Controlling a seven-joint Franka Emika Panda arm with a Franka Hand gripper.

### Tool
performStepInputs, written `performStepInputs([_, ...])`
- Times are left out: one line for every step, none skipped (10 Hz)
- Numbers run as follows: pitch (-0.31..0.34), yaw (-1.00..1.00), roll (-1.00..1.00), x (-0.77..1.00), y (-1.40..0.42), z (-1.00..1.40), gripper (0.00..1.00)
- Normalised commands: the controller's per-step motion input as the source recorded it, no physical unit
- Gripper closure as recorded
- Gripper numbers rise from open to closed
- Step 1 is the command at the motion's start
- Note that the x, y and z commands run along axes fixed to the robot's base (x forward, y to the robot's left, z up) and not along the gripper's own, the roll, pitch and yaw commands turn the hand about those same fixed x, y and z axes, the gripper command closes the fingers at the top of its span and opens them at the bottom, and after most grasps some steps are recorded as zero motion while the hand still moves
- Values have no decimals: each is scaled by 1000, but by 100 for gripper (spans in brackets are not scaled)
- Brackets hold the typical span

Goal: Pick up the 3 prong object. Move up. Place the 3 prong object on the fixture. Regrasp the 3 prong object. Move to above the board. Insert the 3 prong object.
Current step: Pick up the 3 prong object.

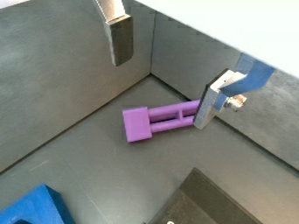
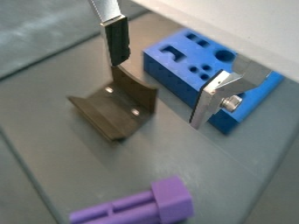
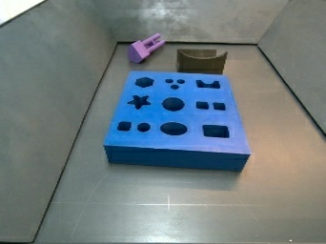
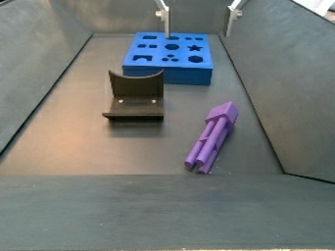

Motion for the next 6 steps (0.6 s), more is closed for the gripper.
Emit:
performStepInputs([-56, -683, -166, -520, 63, -817, 0])
performStepInputs([-117, -694, -220, -434, 0, -677, 0])
performStepInputs([-131, -706, -226, -406, 0, -646, 0])
performStepInputs([-166, -594, -283, -246, 46, -506, 0])
performStepInputs([-183, -274, -356, 0, 260, -377, 0])
performStepInputs([-164, -177, -399, 191, 371, -306, 0])
